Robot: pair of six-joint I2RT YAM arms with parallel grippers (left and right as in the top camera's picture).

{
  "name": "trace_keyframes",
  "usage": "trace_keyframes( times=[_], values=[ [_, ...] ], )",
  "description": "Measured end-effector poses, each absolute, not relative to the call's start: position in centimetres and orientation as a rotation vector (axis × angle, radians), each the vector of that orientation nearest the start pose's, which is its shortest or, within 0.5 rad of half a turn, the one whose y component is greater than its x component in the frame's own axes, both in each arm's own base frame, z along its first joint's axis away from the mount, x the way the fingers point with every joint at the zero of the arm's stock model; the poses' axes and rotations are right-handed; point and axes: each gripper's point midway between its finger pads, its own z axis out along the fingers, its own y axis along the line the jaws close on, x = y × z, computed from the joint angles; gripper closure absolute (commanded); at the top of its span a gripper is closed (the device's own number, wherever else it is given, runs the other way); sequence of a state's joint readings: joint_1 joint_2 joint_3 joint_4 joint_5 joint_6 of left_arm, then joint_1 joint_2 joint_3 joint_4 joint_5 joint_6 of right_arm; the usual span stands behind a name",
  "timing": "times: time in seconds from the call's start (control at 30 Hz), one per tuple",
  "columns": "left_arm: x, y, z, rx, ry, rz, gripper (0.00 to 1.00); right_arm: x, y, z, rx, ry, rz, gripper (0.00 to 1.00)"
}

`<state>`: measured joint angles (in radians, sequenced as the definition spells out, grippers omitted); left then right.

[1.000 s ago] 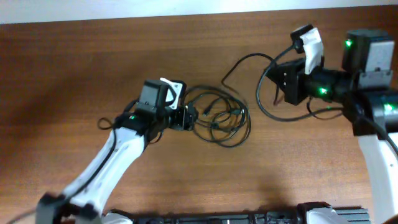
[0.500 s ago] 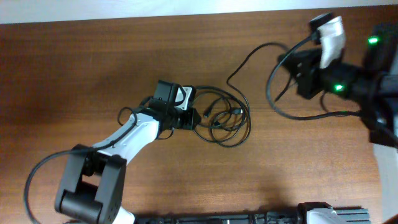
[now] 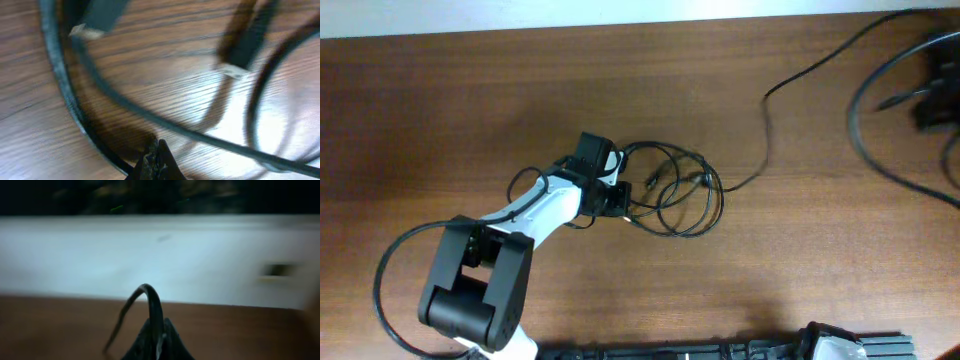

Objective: Untangle cables

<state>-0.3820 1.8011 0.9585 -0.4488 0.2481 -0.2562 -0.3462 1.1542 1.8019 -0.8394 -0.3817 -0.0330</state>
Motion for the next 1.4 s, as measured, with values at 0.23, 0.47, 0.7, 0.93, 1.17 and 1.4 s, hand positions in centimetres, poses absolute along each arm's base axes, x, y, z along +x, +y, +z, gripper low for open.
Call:
trace_keyframes(
  times=[0.23, 0.47, 0.7, 0.93, 1.17, 1.4],
  values=[
    [31.4, -14.5, -0.4, 0.064, 2.943, -0.268, 1.0, 29.5, -9.8, 49.9, 0.229, 1.769, -0.103, 0.96],
    [31.7, -14.1, -0.3, -0.067, 2.937, -0.243, 1.0, 32.9, -14.8, 44.1, 0.402, 1.943, -0.198, 0.96],
    [31.7, -14.0, -0.3, -0.084, 2.935, -0.24, 0.99, 35.1, -24.9, 34.9, 0.709, 2.148, -0.492, 0.96],
    [31.9, -14.1, -0.3, -0.089, 2.93, -0.243, 0.94, 33.9, -33.1, 23.7, 0.964, 2.371, -0.581, 0.96],
    [32.6, -14.3, -0.1, -0.095, 2.899, -0.259, 0.91, 29.6, -37.3, 14.9, 1.209, 2.534, -0.543, 0.06],
    [32.8, -14.4, -0.1, -0.098, 2.889, -0.271, 0.8, 27.6, -36.8, 13.5, 1.356, 2.517, -0.289, 0.01]
  ],
)
